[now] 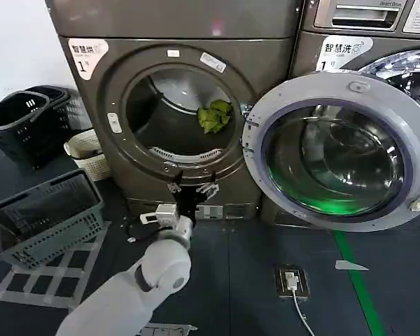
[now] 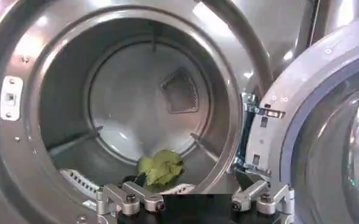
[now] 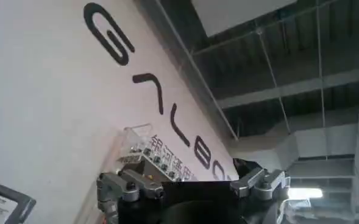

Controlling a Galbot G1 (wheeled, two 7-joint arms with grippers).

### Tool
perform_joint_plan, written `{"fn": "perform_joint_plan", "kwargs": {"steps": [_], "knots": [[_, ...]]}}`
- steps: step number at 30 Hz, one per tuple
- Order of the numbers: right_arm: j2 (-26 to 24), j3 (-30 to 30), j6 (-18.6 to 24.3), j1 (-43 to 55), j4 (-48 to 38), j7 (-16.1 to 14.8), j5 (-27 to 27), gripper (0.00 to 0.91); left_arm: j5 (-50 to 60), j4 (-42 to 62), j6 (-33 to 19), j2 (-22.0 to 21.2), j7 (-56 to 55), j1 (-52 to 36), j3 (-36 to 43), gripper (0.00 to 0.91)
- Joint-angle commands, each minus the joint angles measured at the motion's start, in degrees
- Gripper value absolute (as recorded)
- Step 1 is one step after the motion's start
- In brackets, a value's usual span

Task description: Grasp the clothes from the dryer.

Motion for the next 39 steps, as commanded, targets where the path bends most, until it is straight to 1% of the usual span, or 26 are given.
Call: {"fn": "perform_joint_plan", "kwargs": {"steps": [1, 23, 39], "knots": [[-0.11, -0.08, -0.01, 0.04, 0.0, -0.04, -0.04, 0.907, 0.09, 0.1, 0.08, 0.04, -0.15, 0.02, -0.23, 0.907], [-1.23, 0.13, 0.2, 0.03, -0.3, -0.5, 0.03, 0.907, -0.33, 1.03, 0.16, -0.14, -0.25, -1.14, -0.15, 0.907], [-1.09, 0.17, 0.21, 0.02, -0.02, -1.04, 0.13, 0.907, -0.25, 1.3, 0.13, -0.38, -0.28, -1.1, -0.64, 0.907]]}}
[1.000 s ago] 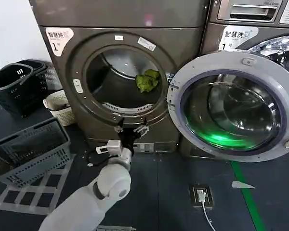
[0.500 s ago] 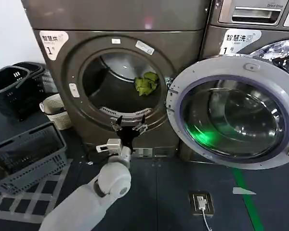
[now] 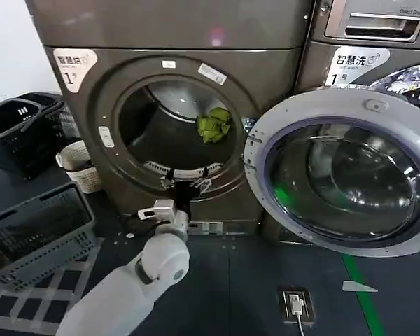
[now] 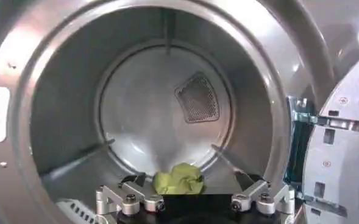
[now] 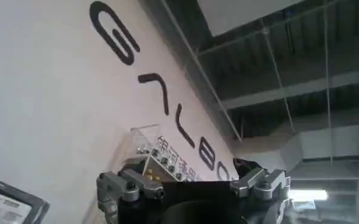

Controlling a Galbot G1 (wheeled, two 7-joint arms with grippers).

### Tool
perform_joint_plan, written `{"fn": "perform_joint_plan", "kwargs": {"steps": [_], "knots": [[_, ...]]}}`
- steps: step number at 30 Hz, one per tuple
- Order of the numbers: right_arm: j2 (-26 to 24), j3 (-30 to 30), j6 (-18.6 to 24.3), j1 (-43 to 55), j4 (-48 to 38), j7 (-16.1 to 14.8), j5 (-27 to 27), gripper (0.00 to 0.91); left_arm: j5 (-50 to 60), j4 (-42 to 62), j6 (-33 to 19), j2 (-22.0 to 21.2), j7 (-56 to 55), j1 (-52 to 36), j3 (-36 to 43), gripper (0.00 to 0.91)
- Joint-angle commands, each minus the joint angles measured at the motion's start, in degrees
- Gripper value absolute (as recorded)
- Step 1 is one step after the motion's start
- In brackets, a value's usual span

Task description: Grasp the clothes from the dryer.

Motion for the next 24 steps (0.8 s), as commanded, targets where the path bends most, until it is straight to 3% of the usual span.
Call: {"fn": "perform_joint_plan", "kwargs": {"steps": [1, 24], "knots": [[0.01, 0.0, 0.0, 0.03, 0.0, -0.06, 0.04, 0.907, 0.04, 0.16, 0.01, -0.06, 0.03, 0.04, -0.09, 0.907], [-0.63, 0.61, 0.06, -0.01, -0.48, -0.28, 0.18, 0.907, 0.0, 1.07, 0.03, -0.19, 0.01, -0.85, -0.42, 0.907]]}}
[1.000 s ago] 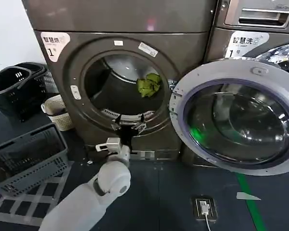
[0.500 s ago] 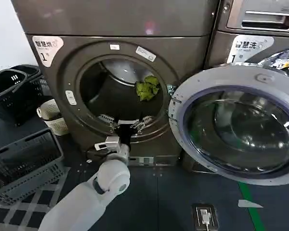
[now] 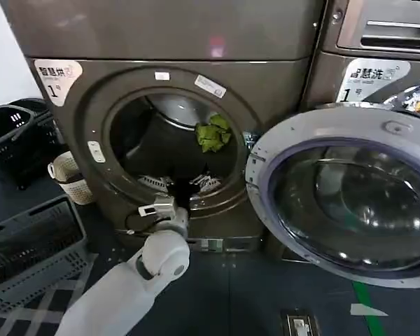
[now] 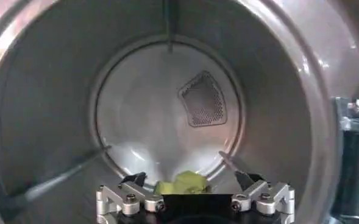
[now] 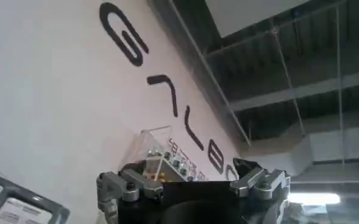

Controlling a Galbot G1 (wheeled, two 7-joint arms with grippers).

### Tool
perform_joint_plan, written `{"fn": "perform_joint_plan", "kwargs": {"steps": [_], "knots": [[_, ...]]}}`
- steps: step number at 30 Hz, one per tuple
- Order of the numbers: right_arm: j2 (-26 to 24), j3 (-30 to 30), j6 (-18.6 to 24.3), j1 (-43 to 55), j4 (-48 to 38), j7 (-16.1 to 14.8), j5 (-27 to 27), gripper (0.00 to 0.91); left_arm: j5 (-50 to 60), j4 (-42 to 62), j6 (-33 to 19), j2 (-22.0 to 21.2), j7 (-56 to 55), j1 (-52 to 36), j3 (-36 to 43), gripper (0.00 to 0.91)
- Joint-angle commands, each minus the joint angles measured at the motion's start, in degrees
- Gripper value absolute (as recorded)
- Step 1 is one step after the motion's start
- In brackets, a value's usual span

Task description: Grasp the clothes from the dryer.

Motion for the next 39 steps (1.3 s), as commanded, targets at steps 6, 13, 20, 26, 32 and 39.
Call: {"fn": "perform_joint_plan", "kwargs": {"steps": [6, 13, 20, 26, 32, 39], "knots": [[-0.4, -0.01, 0.04, 0.12, -0.12, -0.1, 0.01, 0.907, -0.07, 0.37, 0.04, -0.01, 0.03, -0.2, 0.05, 0.907], [-0.56, -0.18, 0.02, 0.28, -0.19, -0.15, -0.03, 0.907, -0.07, 0.85, 0.07, -0.08, 0.03, -0.54, 0.11, 0.907], [-0.63, -0.17, 0.05, 0.34, -0.18, -0.26, -0.03, 0.907, 0.0, 0.9, 0.06, -0.24, 0.02, -0.46, 0.1, 0.907], [-0.51, -0.12, 0.06, 0.31, -0.06, -0.36, -0.01, 0.907, -0.02, 0.94, 0.05, -0.29, 0.05, -0.47, -0.1, 0.907], [-0.36, -0.04, 0.08, 0.22, 0.03, -0.42, 0.03, 0.907, 0.0, 0.93, 0.03, -0.27, 0.09, -0.31, -0.41, 0.907], [-0.37, 0.14, 0.1, 0.12, 0.1, -0.46, 0.1, 0.907, 0.06, 0.85, 0.01, -0.3, 0.09, -0.28, -0.57, 0.907]]}}
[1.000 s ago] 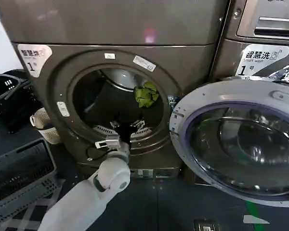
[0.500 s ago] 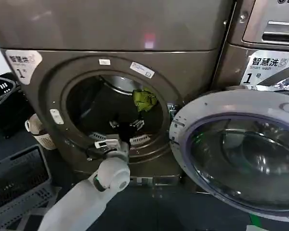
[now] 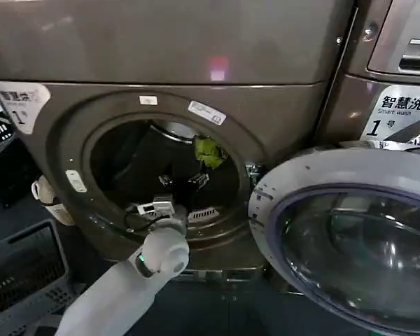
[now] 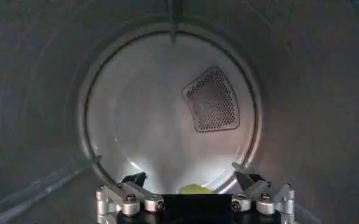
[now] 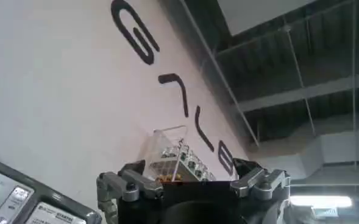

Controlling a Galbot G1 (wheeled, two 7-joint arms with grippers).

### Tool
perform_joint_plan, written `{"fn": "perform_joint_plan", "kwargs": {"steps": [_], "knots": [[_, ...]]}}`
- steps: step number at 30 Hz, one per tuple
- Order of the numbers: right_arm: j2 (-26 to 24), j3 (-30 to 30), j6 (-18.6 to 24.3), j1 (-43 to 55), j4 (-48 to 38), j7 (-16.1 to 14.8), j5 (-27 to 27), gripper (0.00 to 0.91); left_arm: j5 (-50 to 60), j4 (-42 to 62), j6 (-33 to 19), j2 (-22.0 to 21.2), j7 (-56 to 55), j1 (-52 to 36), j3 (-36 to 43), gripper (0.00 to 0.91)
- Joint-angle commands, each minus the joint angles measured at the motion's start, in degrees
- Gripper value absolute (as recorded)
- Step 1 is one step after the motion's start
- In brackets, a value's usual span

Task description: Grasp the clothes from the dryer.

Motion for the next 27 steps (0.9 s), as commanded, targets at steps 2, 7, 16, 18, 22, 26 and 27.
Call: {"fn": "perform_joint_plan", "kwargs": {"steps": [2, 7, 16, 18, 22, 26, 27], "knots": [[0.05, 0.13, 0.02, 0.0, 0.05, -0.01, 0.05, 0.907, 0.0, -0.07, 0.0, 0.01, 0.01, -0.11, -0.08, 0.907], [0.06, 0.28, 0.11, -0.15, 0.02, 0.06, 0.07, 0.907, 0.01, 0.02, 0.0, 0.02, 0.03, -0.21, -0.12, 0.907], [-0.21, 1.59, 0.09, -0.49, 0.02, 0.14, 0.16, 0.907, -0.11, 0.78, -0.05, -0.16, 0.07, -0.63, -0.33, 0.907], [-0.34, 1.69, 0.05, -0.46, -0.08, 0.22, 0.16, 0.907, -0.03, 1.2, -0.12, -0.22, 0.1, -0.88, -0.28, 0.907], [-0.37, 2.35, -0.07, -0.77, -0.15, 0.22, 0.24, 0.907, -0.08, 1.92, -0.19, -0.55, 0.15, -1.62, -0.42, 0.907], [-0.9, 3.4, -0.22, -1.16, -0.47, 0.2, 0.92, 0.907, -0.25, 3.36, -0.22, -1.24, 0.22, -3.14, -0.19, 0.907], [-1.04, 3.71, -0.24, -1.26, -0.6, 0.19, 0.94, 0.907, -0.27, 3.77, -0.19, -1.58, 0.24, -3.54, 0.06, 0.907]]}}
